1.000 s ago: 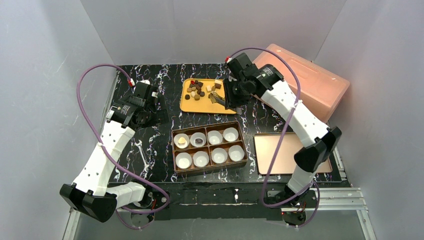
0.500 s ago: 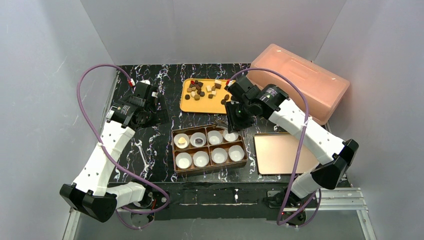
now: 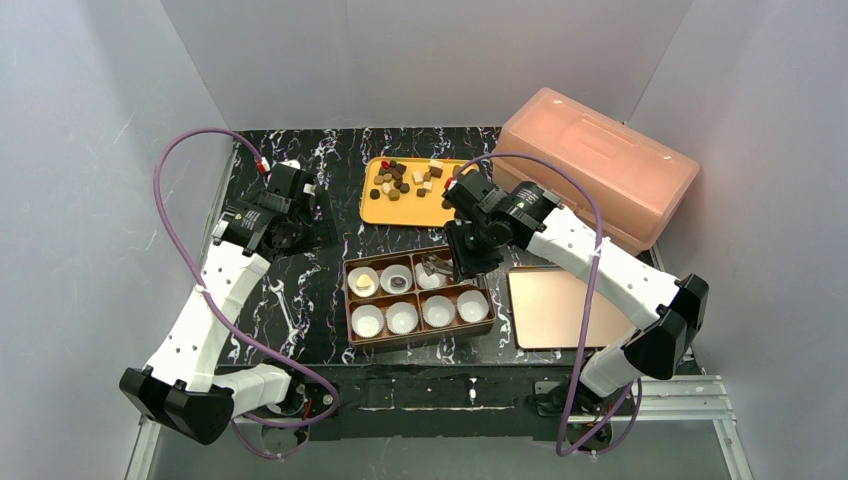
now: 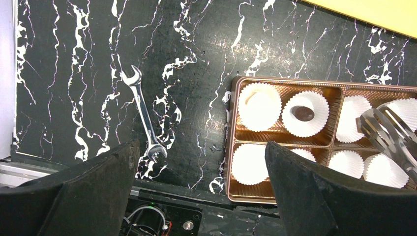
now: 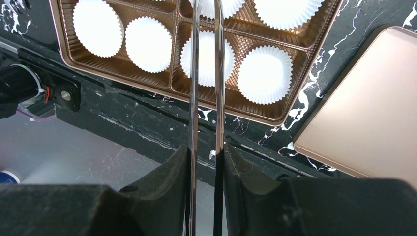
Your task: Pack the chocolate
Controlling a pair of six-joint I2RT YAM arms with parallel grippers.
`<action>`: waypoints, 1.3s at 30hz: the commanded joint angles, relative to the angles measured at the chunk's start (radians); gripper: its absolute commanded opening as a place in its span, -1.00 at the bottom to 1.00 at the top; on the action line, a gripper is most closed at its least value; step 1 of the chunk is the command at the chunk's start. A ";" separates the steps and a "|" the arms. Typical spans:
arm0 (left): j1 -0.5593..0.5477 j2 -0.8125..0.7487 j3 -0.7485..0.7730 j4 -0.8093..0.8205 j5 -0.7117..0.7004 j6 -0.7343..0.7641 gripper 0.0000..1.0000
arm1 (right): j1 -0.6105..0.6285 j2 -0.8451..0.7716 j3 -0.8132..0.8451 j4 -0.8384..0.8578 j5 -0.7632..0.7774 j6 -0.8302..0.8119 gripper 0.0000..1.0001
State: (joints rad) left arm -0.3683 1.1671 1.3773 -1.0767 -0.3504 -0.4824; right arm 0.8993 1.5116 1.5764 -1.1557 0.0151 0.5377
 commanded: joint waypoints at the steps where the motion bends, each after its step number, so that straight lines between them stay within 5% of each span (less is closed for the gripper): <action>1: 0.007 -0.024 0.007 -0.015 -0.009 0.001 0.99 | 0.011 -0.026 -0.013 0.036 0.002 0.016 -0.39; 28: 0.007 -0.019 0.003 -0.015 -0.013 0.001 0.99 | 0.013 -0.013 0.035 0.032 0.028 -0.002 -0.14; 39: 0.007 -0.016 0.010 -0.016 -0.015 0.006 0.99 | -0.045 0.088 0.262 -0.002 0.107 -0.078 -0.10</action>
State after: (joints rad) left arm -0.3683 1.1667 1.3773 -1.0771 -0.3508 -0.4820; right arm 0.8906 1.5520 1.7382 -1.1648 0.0807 0.5049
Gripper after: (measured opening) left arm 0.993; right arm 0.448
